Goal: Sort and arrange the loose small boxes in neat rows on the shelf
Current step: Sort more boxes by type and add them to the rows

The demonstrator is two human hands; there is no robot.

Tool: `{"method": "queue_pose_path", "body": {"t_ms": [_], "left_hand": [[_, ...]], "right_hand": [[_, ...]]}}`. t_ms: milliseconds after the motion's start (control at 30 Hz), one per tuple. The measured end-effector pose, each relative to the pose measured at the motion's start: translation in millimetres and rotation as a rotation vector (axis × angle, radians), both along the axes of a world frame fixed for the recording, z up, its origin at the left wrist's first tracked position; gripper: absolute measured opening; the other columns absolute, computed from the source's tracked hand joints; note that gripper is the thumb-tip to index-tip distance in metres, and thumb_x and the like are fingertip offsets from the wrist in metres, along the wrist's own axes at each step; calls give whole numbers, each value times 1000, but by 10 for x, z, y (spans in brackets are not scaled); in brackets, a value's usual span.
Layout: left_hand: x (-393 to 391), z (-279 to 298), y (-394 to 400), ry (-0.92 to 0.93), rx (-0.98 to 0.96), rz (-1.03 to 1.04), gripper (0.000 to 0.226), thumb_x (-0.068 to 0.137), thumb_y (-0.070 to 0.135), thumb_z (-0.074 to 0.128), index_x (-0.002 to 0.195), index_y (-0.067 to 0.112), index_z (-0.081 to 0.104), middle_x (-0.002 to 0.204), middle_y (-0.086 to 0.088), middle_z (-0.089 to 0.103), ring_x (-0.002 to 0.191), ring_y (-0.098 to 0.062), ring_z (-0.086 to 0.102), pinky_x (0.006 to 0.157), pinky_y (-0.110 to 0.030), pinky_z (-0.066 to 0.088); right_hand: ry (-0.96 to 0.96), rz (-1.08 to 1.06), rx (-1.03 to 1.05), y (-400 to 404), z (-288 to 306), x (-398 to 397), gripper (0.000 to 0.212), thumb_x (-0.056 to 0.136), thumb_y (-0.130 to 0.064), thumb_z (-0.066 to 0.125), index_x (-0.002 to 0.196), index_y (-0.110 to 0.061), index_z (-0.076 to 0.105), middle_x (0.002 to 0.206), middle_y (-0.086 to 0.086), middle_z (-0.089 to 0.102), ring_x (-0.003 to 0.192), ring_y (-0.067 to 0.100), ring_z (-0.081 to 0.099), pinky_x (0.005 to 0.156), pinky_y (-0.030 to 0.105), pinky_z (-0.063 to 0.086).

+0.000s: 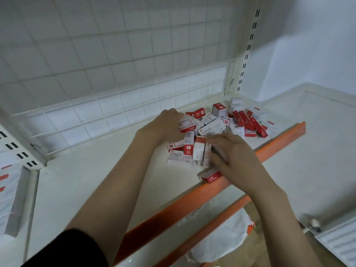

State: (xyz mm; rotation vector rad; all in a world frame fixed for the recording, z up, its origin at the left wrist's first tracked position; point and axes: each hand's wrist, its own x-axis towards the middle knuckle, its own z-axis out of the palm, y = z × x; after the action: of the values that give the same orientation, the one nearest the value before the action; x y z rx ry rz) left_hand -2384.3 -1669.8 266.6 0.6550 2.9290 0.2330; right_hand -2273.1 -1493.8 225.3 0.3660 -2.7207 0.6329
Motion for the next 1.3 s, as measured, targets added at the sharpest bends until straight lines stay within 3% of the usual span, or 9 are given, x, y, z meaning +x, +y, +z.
{"method": "queue_pose_path", "body": {"t_ms": [67, 200, 300, 500, 667, 800, 1000, 1133, 1300], "left_hand": [[-81, 36, 45, -59, -69, -10, 44, 84, 25, 59, 123, 9, 48, 115, -8, 49, 104, -22, 49, 79, -30, 43], [-186, -3, 126, -101, -89, -2, 11, 82, 19, 60, 84, 16, 50, 84, 0, 52, 67, -10, 48, 53, -22, 34], [-236, -27, 156, -70, -74, 7, 20, 83, 20, 63, 72, 17, 46, 77, 1, 49, 64, -12, 46, 50, -21, 32], [-185, 24, 59, 50, -3, 10, 23, 78, 20, 71, 95, 9, 59, 80, 2, 46, 75, -15, 48, 52, -19, 31], [172, 96, -102, 204, 87, 42, 21, 80, 25, 67, 84, 15, 50, 79, 4, 34, 78, -15, 42, 54, -20, 26], [593, 70, -170, 304, 191, 59, 26, 82, 28, 67, 103, 17, 56, 93, 3, 40, 85, -12, 41, 68, -22, 33], [974, -5, -152, 396, 318, 99, 49, 82, 26, 68, 126, 17, 49, 108, 1, 46, 103, -16, 45, 85, -24, 39], [1089, -68, -121, 432, 393, 131, 52, 79, 22, 71, 125, 14, 49, 115, 0, 50, 106, -17, 46, 88, -23, 37], [1166, -169, -131, 487, 455, 159, 48, 73, 13, 74, 118, 10, 57, 111, -4, 55, 102, -22, 50, 85, -25, 41]], "right_hand": [[19, -18, -5, 48, -5, 23, 36, 86, -16, 60, 122, -17, 59, 120, 2, 58, 112, 22, 50, 89, 25, 35], [29, -31, -25, 136, -19, 89, 37, 84, -16, 62, 121, -18, 60, 114, 1, 59, 105, 24, 54, 86, 39, 47], [26, -64, -19, 180, -26, 137, 39, 85, -18, 61, 124, -18, 58, 118, 2, 58, 109, 25, 53, 90, 40, 45], [32, -44, 31, 181, 31, 29, 37, 86, -18, 59, 123, -17, 57, 117, 3, 58, 107, 25, 52, 90, 38, 44], [-31, -20, 178, 160, 188, -400, 47, 84, -11, 52, 130, -19, 51, 125, 4, 53, 117, 24, 44, 99, 37, 39], [-161, -13, 354, 146, 261, -710, 60, 80, -10, 57, 136, -20, 42, 136, 4, 43, 128, 24, 34, 105, 40, 34], [-208, 12, 467, 141, 254, -926, 53, 81, -18, 58, 132, -25, 45, 124, 5, 44, 119, 23, 36, 98, 39, 36], [-193, 10, 510, 128, 213, -1007, 43, 84, -17, 56, 126, -26, 51, 123, 4, 44, 118, 23, 36, 94, 37, 35], [-173, 14, 419, 169, 241, -989, 44, 83, -13, 58, 125, -24, 52, 118, 3, 44, 116, 21, 36, 91, 31, 34]]}}
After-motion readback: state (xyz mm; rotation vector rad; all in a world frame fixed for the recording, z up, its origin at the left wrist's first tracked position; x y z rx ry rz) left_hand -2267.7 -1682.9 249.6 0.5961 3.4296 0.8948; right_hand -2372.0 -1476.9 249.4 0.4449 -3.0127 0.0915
